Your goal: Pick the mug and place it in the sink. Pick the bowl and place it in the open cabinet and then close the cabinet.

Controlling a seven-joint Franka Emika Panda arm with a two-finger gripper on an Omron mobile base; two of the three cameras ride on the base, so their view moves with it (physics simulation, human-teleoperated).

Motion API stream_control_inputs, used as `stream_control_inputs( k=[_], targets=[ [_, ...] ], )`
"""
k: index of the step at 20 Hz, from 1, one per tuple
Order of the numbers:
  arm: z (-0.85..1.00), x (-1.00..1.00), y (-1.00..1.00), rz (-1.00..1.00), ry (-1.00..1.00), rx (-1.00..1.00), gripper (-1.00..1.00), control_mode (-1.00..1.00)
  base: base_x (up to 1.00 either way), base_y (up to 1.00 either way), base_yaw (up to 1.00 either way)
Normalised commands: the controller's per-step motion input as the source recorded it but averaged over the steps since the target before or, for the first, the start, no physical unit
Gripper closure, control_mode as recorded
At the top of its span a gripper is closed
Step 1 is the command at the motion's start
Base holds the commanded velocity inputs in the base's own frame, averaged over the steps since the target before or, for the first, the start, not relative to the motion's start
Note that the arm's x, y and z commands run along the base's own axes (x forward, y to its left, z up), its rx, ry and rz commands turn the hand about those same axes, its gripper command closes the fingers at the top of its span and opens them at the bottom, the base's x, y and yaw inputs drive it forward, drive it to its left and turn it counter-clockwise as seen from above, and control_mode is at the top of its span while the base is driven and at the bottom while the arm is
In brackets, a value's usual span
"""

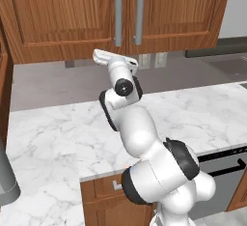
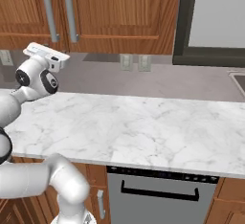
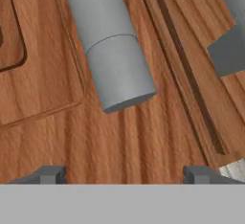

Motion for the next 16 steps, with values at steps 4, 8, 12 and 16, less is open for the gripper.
stream_control_inputs(
  k=[4,8,12,16],
  targets=[
    [0.00,1.00,0.00,0.01,0.00,0.00,-1.00,-1.00,0.00,0.00,0.00],
    [0.04,1.00,0.00,0.05,0.00,0.00,-1.00,-1.00,0.00,0.00,0.00],
    [0.04,1.00,0.00,0.08,0.00,0.00,-1.00,-1.00,0.00,0.00,0.00],
    [0.00,1.00,0.00,0.07,0.00,0.00,-1.00,-1.00,0.00,0.00,0.00]
  ],
)
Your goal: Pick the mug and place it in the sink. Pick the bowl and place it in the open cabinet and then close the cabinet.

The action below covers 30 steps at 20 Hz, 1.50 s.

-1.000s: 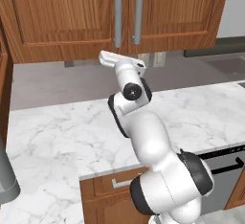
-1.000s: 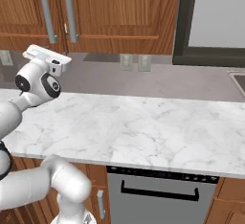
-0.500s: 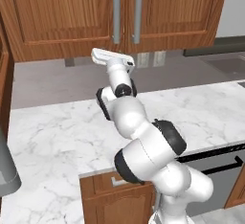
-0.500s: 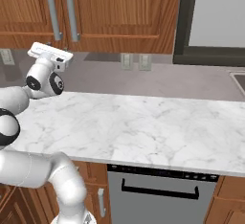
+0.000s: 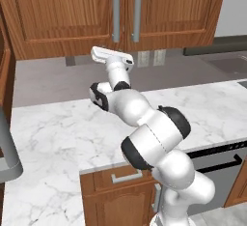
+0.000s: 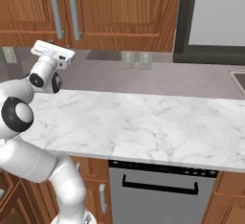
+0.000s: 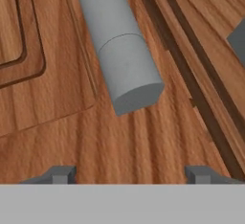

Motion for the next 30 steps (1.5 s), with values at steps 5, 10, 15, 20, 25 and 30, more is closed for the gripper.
stream_control_inputs(
  k=[5,10,15,20,25,30],
  targets=[
    [0.21,0.45,0.00,0.00,0.07,0.00,-1.00,-1.00,0.00,0.00,0.00],
    [0.33,0.27,-0.01,0.00,0.23,0.00,-1.00,-1.00,0.00,0.00,0.00],
    [0.23,0.28,-0.03,0.00,0.19,0.00,-1.00,-1.00,0.00,0.00,0.00],
    [0.28,0.10,-0.43,0.00,0.08,0.03,-1.00,-1.00,0.00,0.00,0.00],
    [0.33,-0.12,-0.79,-0.01,0.00,0.08,-1.00,-1.00,0.00,0.00,0.00],
    [0.30,-0.21,-0.93,-0.02,0.00,0.08,-1.00,-1.00,0.00,0.00,0.00]
  ],
)
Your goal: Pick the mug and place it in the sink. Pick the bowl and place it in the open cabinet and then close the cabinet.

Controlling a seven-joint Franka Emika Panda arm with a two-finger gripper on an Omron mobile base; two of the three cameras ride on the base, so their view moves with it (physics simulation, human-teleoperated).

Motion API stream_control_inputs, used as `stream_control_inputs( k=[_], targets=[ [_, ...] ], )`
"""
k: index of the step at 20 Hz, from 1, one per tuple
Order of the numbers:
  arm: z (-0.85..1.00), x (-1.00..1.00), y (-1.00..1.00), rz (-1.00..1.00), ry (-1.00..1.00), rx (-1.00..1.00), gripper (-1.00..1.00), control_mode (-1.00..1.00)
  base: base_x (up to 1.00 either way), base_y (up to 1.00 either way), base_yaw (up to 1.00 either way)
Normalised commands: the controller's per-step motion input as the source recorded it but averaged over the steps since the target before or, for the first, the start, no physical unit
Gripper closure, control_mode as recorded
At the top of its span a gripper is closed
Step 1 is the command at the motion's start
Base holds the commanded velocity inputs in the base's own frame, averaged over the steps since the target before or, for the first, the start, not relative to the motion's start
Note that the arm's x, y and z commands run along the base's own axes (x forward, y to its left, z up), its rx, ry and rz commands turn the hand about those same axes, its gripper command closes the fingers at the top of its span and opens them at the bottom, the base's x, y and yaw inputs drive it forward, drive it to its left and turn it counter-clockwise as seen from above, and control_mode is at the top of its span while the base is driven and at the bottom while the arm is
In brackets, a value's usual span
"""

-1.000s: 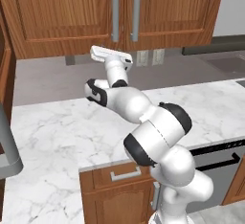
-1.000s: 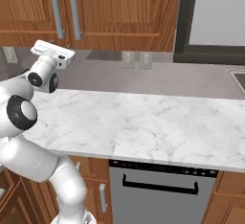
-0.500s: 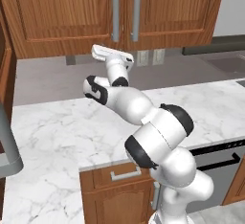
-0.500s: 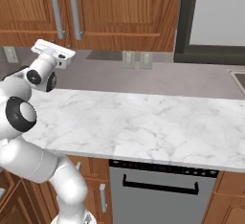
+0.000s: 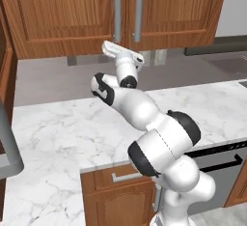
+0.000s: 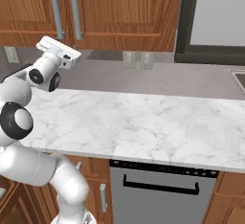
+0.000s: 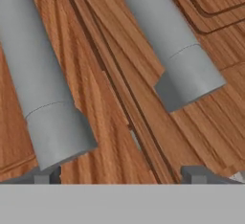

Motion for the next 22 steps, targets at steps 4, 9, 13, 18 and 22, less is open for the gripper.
stream_control_inputs(
  k=[4,9,13,18,22],
  targets=[
    [0.09,0.33,-0.52,0.00,-0.01,0.00,-1.00,-1.00,0.00,0.00,0.00],
    [0.00,0.84,-0.25,0.01,0.00,0.00,-1.00,-1.00,0.00,0.00,0.00],
    [0.00,1.00,-0.25,0.04,0.00,0.00,-1.00,-1.00,0.00,0.00,0.00],
    [0.00,1.00,-0.26,0.05,0.00,0.00,-1.00,-1.00,0.00,0.00,0.00],
    [0.00,1.00,-0.32,0.09,0.00,0.00,-1.00,-1.00,0.00,0.00,0.00]
  ],
)
